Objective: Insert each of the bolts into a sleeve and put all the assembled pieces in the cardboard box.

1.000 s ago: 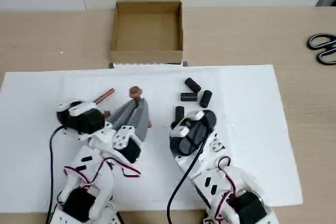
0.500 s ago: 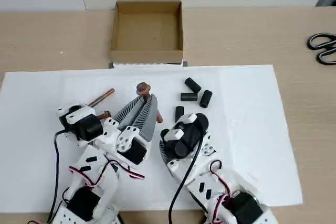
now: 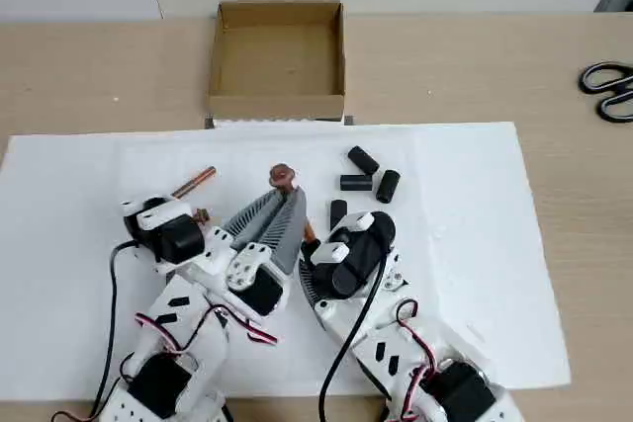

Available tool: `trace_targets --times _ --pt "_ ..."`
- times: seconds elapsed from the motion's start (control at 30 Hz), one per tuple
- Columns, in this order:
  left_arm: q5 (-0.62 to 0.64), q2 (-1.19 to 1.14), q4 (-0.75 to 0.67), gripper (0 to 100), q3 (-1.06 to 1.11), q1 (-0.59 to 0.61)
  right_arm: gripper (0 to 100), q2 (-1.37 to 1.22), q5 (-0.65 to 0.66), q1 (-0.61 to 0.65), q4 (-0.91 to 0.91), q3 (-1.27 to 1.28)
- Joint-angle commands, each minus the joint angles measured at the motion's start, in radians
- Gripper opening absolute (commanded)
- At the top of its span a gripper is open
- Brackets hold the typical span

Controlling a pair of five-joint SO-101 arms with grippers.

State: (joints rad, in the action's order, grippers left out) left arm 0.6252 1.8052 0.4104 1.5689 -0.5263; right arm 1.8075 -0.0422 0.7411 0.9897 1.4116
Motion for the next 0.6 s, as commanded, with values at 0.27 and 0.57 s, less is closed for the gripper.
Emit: trace_targets --times 0.27,0.57 --pt "0.003 0.012 0.009 0 -0.008 -0.021 0.3 0.008 -0.008 -0.012 -0.031 -0.005" --pt "0.002 0.012 0.1 0 -0.008 -0.023 0.3 0.008 -0.009 -0.061 -0.031 -0.012"
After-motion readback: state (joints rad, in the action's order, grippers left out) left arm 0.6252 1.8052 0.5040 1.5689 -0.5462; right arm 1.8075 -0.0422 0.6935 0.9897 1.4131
